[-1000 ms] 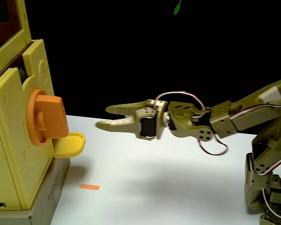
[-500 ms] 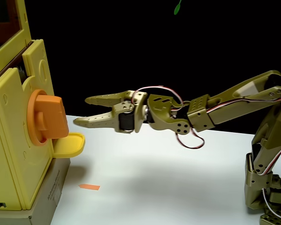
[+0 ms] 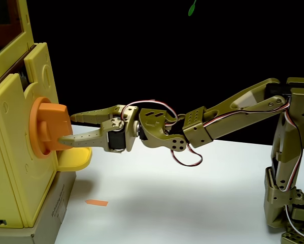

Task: Turn the button of vending machine.

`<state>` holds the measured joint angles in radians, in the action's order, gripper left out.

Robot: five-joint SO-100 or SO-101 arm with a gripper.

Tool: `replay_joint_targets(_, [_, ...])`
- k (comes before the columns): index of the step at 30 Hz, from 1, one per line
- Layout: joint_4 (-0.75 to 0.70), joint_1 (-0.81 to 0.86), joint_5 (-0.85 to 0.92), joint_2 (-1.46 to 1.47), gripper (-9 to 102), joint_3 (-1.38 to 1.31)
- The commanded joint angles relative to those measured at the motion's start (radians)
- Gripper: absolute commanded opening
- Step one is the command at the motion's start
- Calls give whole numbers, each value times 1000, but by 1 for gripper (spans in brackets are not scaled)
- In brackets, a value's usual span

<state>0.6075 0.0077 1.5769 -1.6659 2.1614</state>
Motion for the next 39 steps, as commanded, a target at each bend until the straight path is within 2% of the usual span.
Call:
replay_joint_targets(1, [-6, 5, 2, 15, 30, -72])
replay_joint_targets(21, [-6, 14, 28, 120, 14, -176])
replay_joint_targets(32, [-18, -5, 35, 117, -1, -164])
replay_joint_targets(39, [-18, -5, -5, 114, -1, -152])
